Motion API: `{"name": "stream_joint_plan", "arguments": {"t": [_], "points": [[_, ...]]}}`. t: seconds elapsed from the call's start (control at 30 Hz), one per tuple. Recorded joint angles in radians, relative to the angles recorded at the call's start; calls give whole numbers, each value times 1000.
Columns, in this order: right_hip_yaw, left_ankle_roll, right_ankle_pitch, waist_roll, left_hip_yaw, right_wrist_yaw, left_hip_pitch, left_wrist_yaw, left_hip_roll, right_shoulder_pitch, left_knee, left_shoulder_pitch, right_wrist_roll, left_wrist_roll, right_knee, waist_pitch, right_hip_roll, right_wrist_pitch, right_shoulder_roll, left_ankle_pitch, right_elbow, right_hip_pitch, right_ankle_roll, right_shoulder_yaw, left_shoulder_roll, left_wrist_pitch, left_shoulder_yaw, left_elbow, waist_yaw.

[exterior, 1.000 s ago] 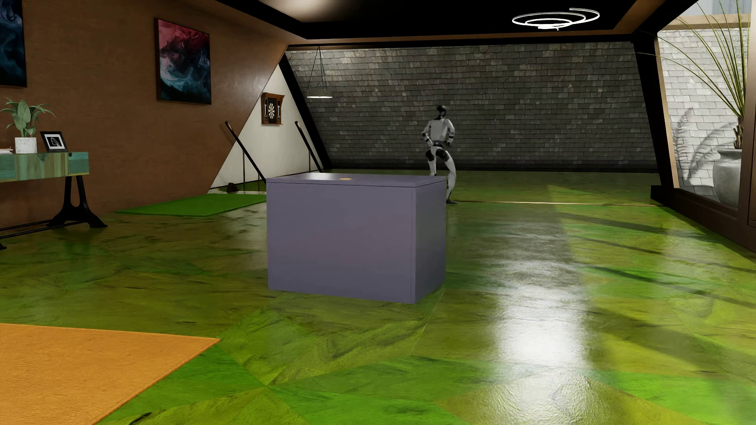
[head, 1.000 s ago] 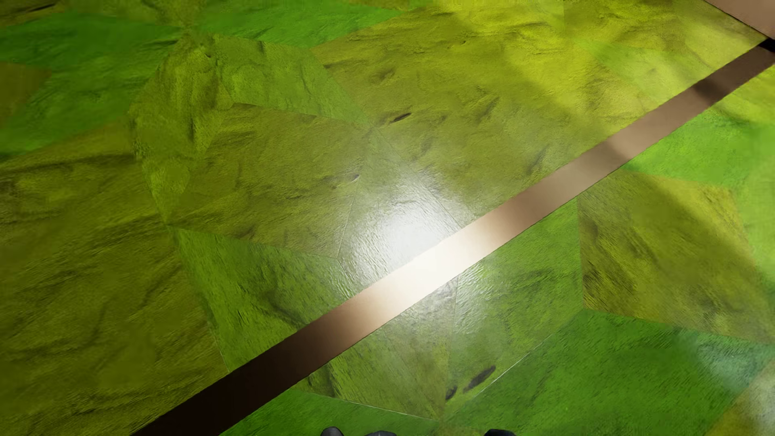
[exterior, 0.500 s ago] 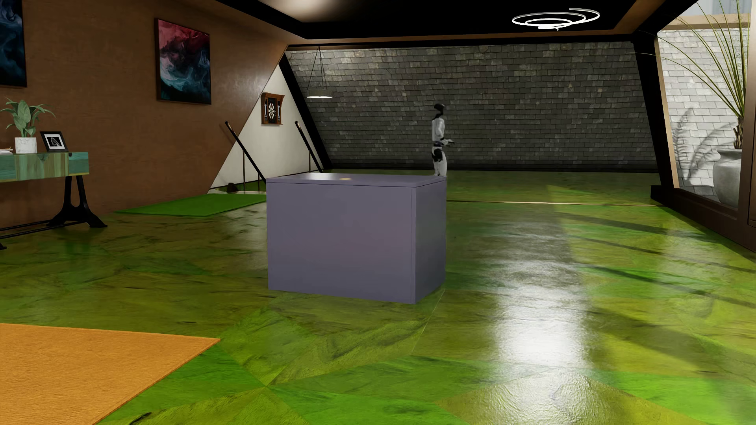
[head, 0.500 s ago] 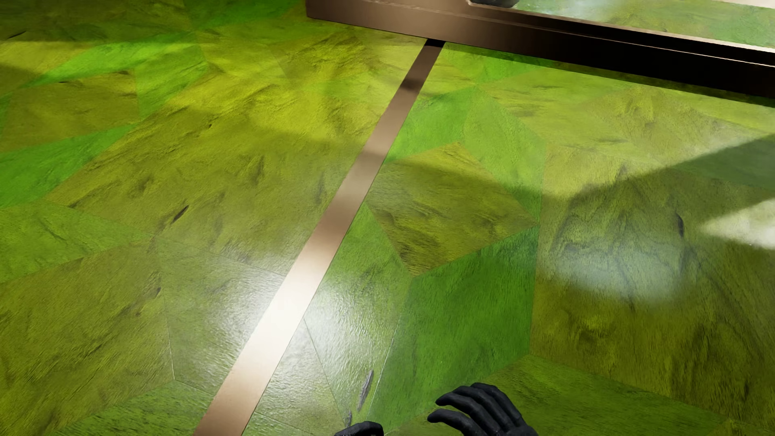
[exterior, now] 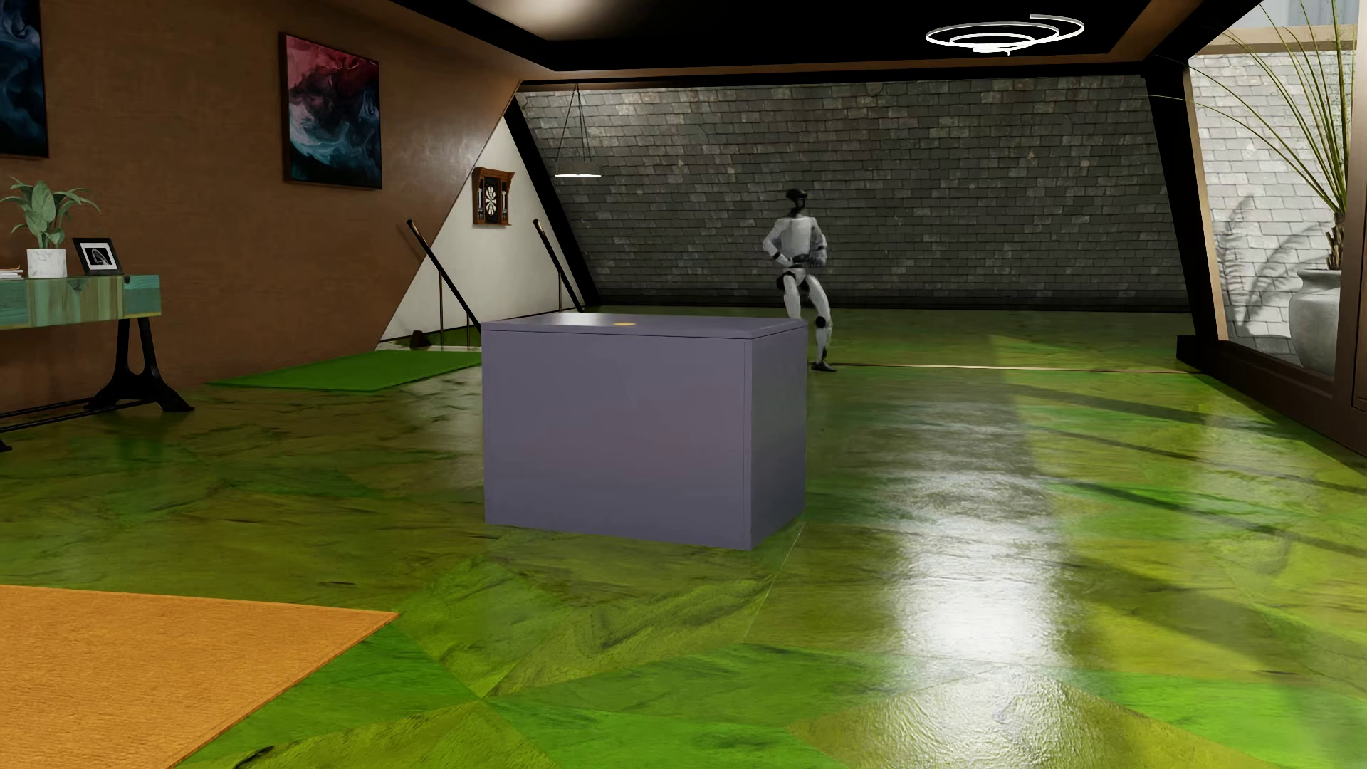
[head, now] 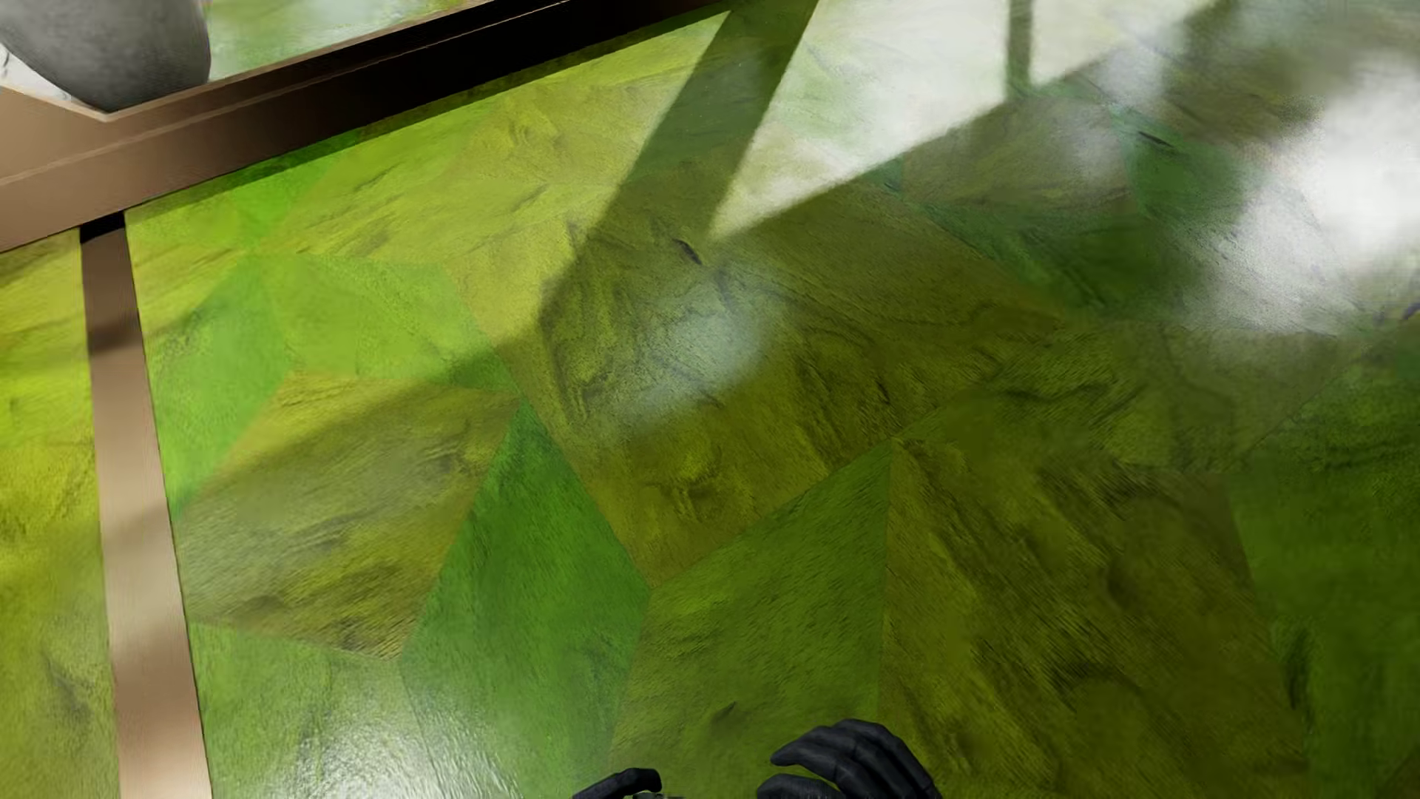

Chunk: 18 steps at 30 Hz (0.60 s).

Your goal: Go to the dark desk

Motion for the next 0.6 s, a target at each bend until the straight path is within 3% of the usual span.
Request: {"name": "stream_joint_plan", "arguments": {"t": [0.1,0.17,0.2,0.27,0.3,0.33,0.37,0.43,0.5,0.53,0.57,0.6], "points": [[169,-63,11,3,-14,0,-22,-12,-111,30,-198,-72,-18,-21,-15,10,61,3,15,134,-3,39,-8,-35,16,-14,-100,-11,-10],[275,-91,15,4,18,0,-25,-13,-141,44,-324,-115,-29,-30,-19,14,98,-4,27,158,-10,69,-10,-58,20,-12,-157,-10,-18],[327,-132,13,2,-9,0,-23,-12,-162,47,-370,-134,-34,-36,-17,15,116,-9,29,155,-11,88,-14,-64,22,-7,-183,-10,-19],[430,-162,10,-7,-191,0,-8,-10,-223,41,-370,-140,-28,-49,-8,15,148,-27,25,141,9,138,-26,-68,15,-4,-199,0,-19],[477,-86,18,-15,-279,0,12,-14,-252,41,-351,-142,-19,-64,-8,12,154,-28,20,191,17,168,-34,-69,8,0,-200,2,-18],[513,-45,28,-24,-266,0,32,-21,-234,41,-357,-143,-7,-68,-3,8,156,-28,19,280,30,194,-24,-73,0,0,-191,1,-22],[535,-11,42,-37,-214,0,50,-23,-208,41,-348,-147,2,-60,14,3,151,-28,21,307,47,219,-4,-84,-11,-5,-181,-4,-23],[551,19,117,-75,-128,0,90,-12,-186,45,-307,-152,-9,-36,96,-6,133,-32,39,234,107,233,67,-120,-28,-24,-166,-12,-17],[503,46,245,-114,-41,2,127,-31,-182,59,-265,-162,-42,-66,270,-12,113,-37,17,152,145,183,349,-128,-30,-27,-180,-17,1],[373,56,326,-129,15,6,140,-44,-172,56,-236,-167,-48,-79,419,-12,110,-47,-15,109,153,119,356,-115,-39,-27,-181,-16,25],[234,65,454,-144,79,6,153,-49,-161,43,-209,-171,-40,-83,575,-11,59,-57,-50,67,156,21,356,-88,-48,-28,-175,-22,55],[172,72,532,-162,133,1,171,-45,-157,21,-196,-175,-19,-77,700,-10,-14,-61,-71,33,153,-70,356,-55,-56,-30,-165,-26,77]]}}
